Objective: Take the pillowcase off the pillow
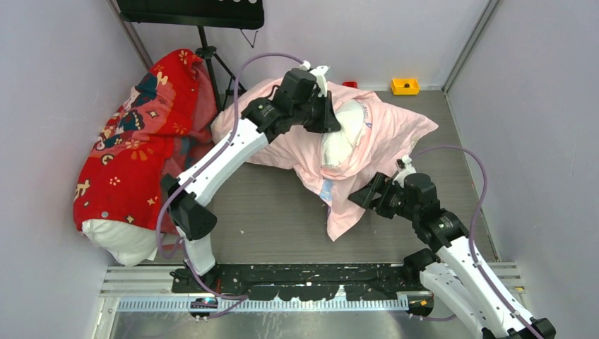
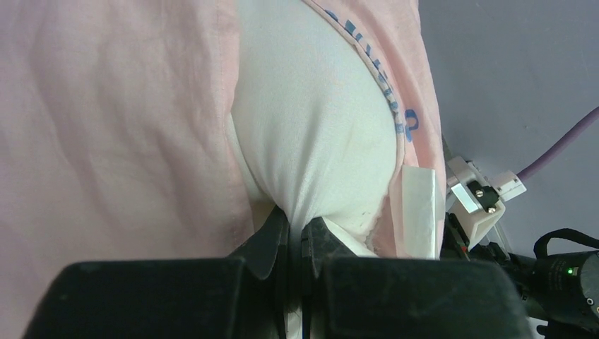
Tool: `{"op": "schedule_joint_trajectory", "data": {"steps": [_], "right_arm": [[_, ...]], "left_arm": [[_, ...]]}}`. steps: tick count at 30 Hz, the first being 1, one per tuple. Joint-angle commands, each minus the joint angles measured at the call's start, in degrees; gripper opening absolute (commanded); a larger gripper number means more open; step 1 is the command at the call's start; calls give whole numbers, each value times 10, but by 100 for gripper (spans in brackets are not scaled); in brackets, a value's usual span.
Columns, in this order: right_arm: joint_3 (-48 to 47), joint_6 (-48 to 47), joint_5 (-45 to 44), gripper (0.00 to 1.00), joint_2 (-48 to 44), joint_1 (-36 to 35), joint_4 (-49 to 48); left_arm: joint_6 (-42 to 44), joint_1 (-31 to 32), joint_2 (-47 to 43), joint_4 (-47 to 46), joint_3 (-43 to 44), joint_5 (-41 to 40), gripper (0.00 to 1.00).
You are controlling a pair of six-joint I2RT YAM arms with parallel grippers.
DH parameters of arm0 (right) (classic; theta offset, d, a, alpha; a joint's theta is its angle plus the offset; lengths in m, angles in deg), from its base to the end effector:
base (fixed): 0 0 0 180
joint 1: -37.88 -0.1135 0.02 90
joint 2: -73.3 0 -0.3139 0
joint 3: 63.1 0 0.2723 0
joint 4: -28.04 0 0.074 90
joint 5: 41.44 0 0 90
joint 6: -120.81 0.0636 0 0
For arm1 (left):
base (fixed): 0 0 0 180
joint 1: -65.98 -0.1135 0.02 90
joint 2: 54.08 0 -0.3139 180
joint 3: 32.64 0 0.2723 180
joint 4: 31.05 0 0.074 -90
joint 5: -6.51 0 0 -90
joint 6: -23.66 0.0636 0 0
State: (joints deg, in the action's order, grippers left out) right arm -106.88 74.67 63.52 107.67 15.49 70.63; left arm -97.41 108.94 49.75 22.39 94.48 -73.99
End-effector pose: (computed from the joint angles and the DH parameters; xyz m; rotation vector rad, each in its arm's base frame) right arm 0.1259 0.0696 0.2611 0.2654 2.2684 0.9239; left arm 0.3320 -0.3235 0.4573 0.3375 2.2101 -0.9220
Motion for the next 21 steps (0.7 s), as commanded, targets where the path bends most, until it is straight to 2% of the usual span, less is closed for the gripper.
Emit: {"op": "schedule_joint_trajectory", "data": {"steps": [1, 4, 7, 8, 9, 17, 21], "right_arm": [[1, 12, 45, 75, 24, -2, -157], [5, 29, 62, 51, 43, -3, -213], [-3, 33, 41, 12, 44, -2, -215], [-5, 32, 28, 3, 43, -2, -204], [-6, 32, 16, 1, 40, -2, -191], [23, 92, -145, 0, 49, -2, 2], [42, 136, -201, 0, 62, -2, 43]], "left_arm": [[-19, -9, -50, -48, 52, 16, 0], [-26, -12, -49, -46, 61, 22, 0], [-30, -14, -53, -53, 59, 24, 0], [-31, -16, -54, -52, 62, 23, 0], [-31, -20, -55, -50, 65, 23, 0], [-29, -79, -75, -24, 112, 25, 0], [-32, -125, -88, -12, 138, 36, 0]]}}
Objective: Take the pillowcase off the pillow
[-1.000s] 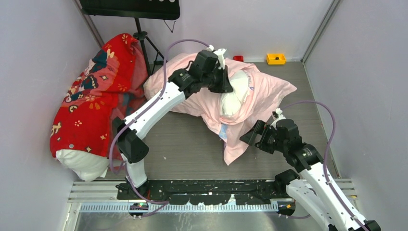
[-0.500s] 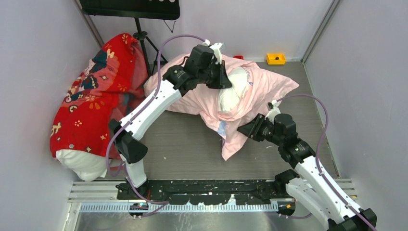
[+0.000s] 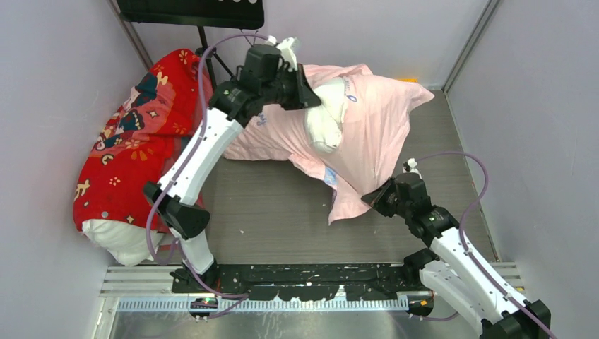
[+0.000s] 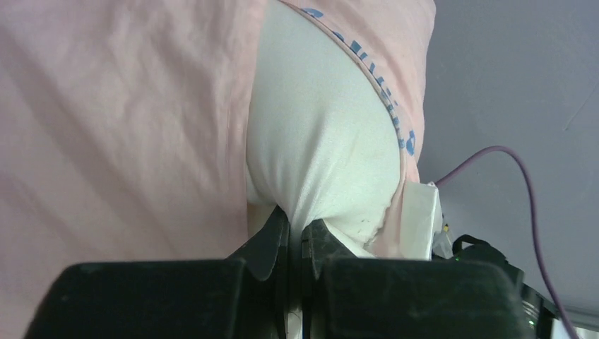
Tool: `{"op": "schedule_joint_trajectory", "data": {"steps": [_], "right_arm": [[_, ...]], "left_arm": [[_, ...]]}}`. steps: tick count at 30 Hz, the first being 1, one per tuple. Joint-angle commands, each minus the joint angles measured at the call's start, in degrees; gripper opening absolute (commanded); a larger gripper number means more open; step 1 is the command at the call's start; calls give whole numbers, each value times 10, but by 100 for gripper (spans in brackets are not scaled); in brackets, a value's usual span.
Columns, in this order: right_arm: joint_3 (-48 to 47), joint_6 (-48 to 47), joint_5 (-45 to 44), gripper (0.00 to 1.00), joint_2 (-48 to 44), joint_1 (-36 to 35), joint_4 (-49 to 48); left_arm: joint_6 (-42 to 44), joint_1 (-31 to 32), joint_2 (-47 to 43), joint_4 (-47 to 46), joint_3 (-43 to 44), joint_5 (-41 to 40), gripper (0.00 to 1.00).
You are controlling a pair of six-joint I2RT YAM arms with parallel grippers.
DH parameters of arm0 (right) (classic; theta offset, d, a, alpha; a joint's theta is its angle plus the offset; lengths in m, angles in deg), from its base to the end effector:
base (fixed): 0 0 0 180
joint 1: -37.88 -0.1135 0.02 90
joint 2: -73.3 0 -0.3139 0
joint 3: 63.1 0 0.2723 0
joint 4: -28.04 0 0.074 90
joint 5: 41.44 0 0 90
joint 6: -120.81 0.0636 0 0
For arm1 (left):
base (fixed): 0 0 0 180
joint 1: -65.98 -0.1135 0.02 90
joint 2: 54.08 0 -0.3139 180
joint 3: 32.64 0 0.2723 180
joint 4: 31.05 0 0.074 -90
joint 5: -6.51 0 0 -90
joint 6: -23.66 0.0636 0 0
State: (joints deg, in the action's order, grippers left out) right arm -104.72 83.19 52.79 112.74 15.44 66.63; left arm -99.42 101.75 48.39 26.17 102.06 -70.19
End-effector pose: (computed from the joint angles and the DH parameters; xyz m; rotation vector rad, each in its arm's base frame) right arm 0.1464 0.0655 0.2417 0.5585 2.2565 0.7813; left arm 0.3495 -0.2698 0.5078 0.2086 2.1296 -0.9739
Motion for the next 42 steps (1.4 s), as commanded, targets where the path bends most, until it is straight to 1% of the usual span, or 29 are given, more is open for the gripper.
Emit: {"op": "schedule_joint_trajectory", "data": {"steps": [1, 7, 10, 11, 12, 14, 15, 16, 17, 18, 19, 20, 24, 28, 31, 34, 35, 37, 40, 42], "right_arm": [[25, 59, -104, 0, 11, -2, 88], [31, 93, -188, 0, 19, 2, 113], [8, 70, -181, 0, 52, 11, 115], [-5, 52, -169, 2, 63, 14, 115], [-23, 27, -155, 7, 73, 16, 114], [-61, -31, -111, 23, 82, 16, 112], [-79, -53, -88, 36, 78, 17, 112], [-94, -70, -68, 51, 69, 17, 114], [-110, -90, -53, 63, 48, 17, 114], [-124, -100, -30, 73, 32, 16, 116], [-143, -109, -25, 78, 17, 17, 126], [-165, -117, -24, 81, 8, 16, 141], [-266, -147, -30, 82, 8, 16, 220], [-341, -145, -31, 82, 14, 16, 266], [-381, -136, -21, 83, 28, 16, 274], [-408, -130, -1, 83, 67, 15, 272], [-417, -131, -7, 83, 82, 15, 275], [-436, -136, -49, 83, 110, 15, 288], [-471, -149, -110, 83, 152, 15, 305], [-482, -158, -116, 83, 177, 16, 301]], "left_arm": [[-14, -60, -75, -45, 65, 8, 0], [-15, -85, -102, -41, 36, 33, 0], [-13, -91, -127, -42, 5, 39, 0], [-11, -91, -138, -42, -8, 41, 0], [-11, -91, -149, -43, -27, 42, 0], [-16, -91, -175, -62, -81, 45, 0], [-24, -91, -188, -82, -117, 48, 0], [-33, -91, -201, -105, -152, 52, 0], [-43, -91, -213, -124, -192, 55, 0], [-51, -91, -218, -143, -218, 60, 0], [-57, -91, -223, -157, -238, 67, 0], [-61, -91, -225, -169, -254, 75, 0], [-69, -80, -227, -197, -294, 81, 0], [-69, -57, -217, -212, -317, 81, 0], [-70, -16, -198, -228, -323, 61, 0], [-66, 31, -163, -237, -308, 48, 0], [-66, 42, -153, -239, -305, 49, 0], [-66, 56, -140, -242, -305, 49, 0], [-62, 60, -144, -246, -326, 42, 0], [-61, 61, -152, -250, -348, 40, 0]]}}
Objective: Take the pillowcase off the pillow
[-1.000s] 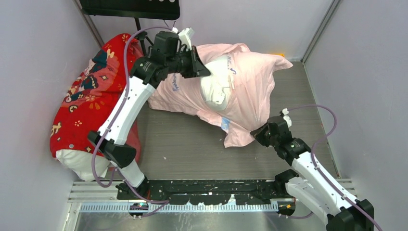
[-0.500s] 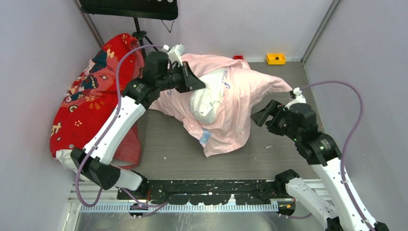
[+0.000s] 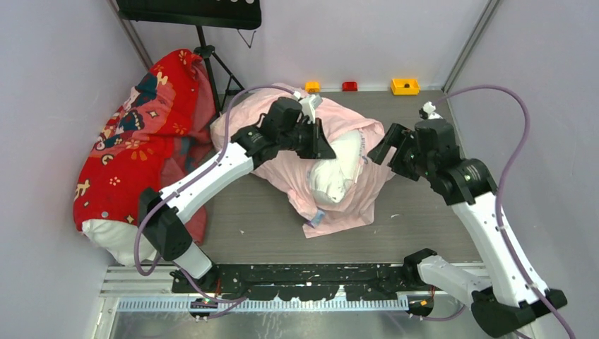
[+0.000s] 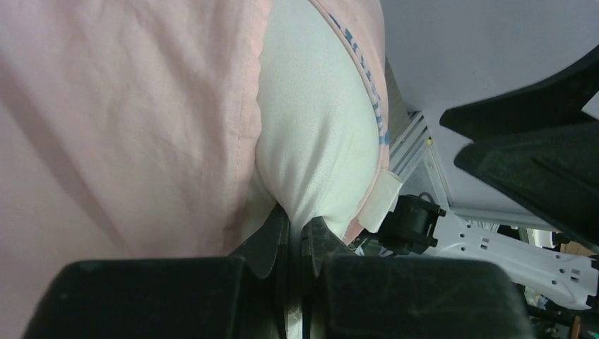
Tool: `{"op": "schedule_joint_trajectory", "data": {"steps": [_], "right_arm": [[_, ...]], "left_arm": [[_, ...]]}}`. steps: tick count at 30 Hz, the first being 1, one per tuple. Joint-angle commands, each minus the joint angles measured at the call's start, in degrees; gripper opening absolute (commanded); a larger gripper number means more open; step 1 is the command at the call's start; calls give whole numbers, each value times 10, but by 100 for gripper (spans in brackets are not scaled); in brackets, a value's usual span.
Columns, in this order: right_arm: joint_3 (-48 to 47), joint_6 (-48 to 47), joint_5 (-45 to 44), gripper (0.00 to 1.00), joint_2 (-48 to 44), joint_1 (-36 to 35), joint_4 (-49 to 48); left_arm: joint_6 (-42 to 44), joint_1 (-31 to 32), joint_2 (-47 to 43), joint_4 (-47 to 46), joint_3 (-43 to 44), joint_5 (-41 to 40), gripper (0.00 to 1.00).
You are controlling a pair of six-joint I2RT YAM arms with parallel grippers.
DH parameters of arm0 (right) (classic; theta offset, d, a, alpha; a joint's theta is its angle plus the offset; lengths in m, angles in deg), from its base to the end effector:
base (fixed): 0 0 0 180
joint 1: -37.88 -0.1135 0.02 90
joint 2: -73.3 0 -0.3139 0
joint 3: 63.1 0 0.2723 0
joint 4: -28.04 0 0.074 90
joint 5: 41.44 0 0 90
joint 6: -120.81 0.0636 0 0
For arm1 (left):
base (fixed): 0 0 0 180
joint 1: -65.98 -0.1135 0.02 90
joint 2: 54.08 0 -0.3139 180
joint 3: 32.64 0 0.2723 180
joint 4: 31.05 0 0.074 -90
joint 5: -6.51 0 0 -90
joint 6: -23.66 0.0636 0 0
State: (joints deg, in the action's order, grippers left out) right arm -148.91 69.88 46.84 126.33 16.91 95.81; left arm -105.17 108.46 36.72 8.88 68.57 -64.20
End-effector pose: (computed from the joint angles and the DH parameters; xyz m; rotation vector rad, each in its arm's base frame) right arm 0.1621 0.0601 0.4328 0.3691 2.2062 0.5536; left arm 0.2873 -0.2916 0.4105 0.2985 2.2726 -1.1604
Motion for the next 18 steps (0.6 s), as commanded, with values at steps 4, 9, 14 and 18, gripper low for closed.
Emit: {"op": "schedule_joint_trajectory", "data": {"steps": [4, 9, 14, 18], "right_arm": [[-50, -36, -49, 82, 86, 1, -6], [-57, -42, -37, 81, 127, -6, -12], [-47, -45, -44, 81, 155, -23, -13], [-37, -43, -49, 80, 165, -38, -16]], "left_arm": [[2, -6, -55, -78, -57, -23, 0], [2, -5, -71, -81, -100, -23, 0], [0, -3, -76, -87, -124, -22, 0], [2, -1, -75, -87, -132, -21, 0]]}}
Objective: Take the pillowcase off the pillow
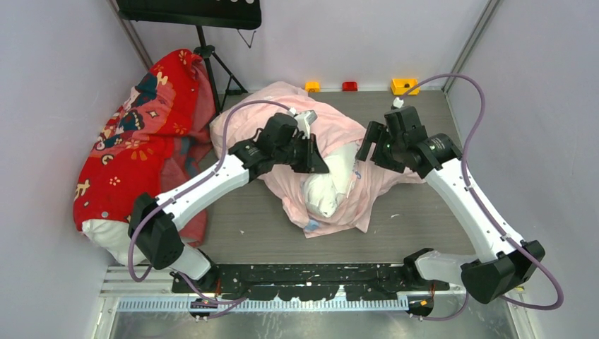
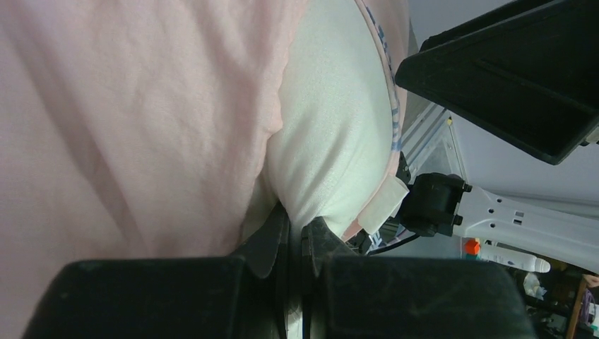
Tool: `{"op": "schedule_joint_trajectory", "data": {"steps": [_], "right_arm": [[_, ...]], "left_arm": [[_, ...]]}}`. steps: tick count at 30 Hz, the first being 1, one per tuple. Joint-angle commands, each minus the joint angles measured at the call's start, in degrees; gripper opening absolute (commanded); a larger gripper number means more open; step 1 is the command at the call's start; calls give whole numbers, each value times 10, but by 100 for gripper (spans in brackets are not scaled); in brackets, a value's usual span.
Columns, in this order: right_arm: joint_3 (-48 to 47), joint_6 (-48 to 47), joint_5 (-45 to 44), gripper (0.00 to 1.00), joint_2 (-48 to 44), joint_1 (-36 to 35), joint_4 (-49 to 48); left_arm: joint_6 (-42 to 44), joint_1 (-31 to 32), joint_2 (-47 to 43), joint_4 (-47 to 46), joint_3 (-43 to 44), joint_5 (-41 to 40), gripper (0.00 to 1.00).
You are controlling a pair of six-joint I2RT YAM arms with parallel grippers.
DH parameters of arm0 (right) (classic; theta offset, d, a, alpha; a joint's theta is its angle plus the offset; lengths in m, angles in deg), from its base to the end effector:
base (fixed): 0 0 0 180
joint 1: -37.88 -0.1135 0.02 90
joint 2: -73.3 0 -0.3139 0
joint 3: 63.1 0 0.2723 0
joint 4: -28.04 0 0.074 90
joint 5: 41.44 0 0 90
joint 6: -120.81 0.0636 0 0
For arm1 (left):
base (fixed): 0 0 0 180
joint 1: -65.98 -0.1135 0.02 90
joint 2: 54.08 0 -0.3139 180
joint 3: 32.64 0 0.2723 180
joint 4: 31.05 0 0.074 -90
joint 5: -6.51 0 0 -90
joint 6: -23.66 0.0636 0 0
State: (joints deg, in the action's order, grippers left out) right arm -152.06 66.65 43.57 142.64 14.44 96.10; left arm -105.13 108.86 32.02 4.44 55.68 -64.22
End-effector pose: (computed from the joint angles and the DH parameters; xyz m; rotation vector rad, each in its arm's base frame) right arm 0.2379 0.0971 0.3959 0.3043 2.4265 0.3663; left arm 0.2662 -0.2759 0.3637 0.2994 2.3430 -1.1325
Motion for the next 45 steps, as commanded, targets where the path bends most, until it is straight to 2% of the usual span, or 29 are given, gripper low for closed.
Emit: {"op": "schedule_joint_trajectory", "data": {"steps": [1, 6, 10, 13, 17, 19, 21, 28, 34, 39, 42, 45], "right_arm": [[-6, -9, -20, 80, 3, -17, -19], [-12, -5, -72, 80, 29, -38, 4], [-23, 9, -173, 76, 64, -39, 76], [17, 13, -218, 75, 42, -35, 73], [89, 14, -215, 62, 0, 19, 56], [124, 8, -197, 53, -21, 64, 43], [155, 0, -171, 48, -44, 103, 26], [227, -6, -94, 47, -51, 183, -25], [236, -3, -5, 33, -46, 201, -72], [255, 16, 135, 31, -39, 204, -147], [263, 41, 192, 24, -14, 209, -197], [273, 71, 265, 19, 16, 210, -267]], "left_arm": [[2, -4, -26, -43, -6, -20, 0], [-1, 1, -22, -52, -20, -15, 0], [4, 1, -26, -53, -23, -26, 0], [19, -2, -32, -32, -17, -51, 0], [24, -35, -47, 5, -8, -57, 0], [26, -52, -63, 17, -8, -57, 0], [29, -69, -81, 27, -10, -57, 0], [47, -107, -122, 70, 5, -42, 0], [51, -116, -152, 82, 6, -21, 0], [53, -116, -153, 71, 17, 64, 0], [67, -114, -157, 82, 29, 100, 0], [127, -72, -166, 142, 66, 47, 10]]}}
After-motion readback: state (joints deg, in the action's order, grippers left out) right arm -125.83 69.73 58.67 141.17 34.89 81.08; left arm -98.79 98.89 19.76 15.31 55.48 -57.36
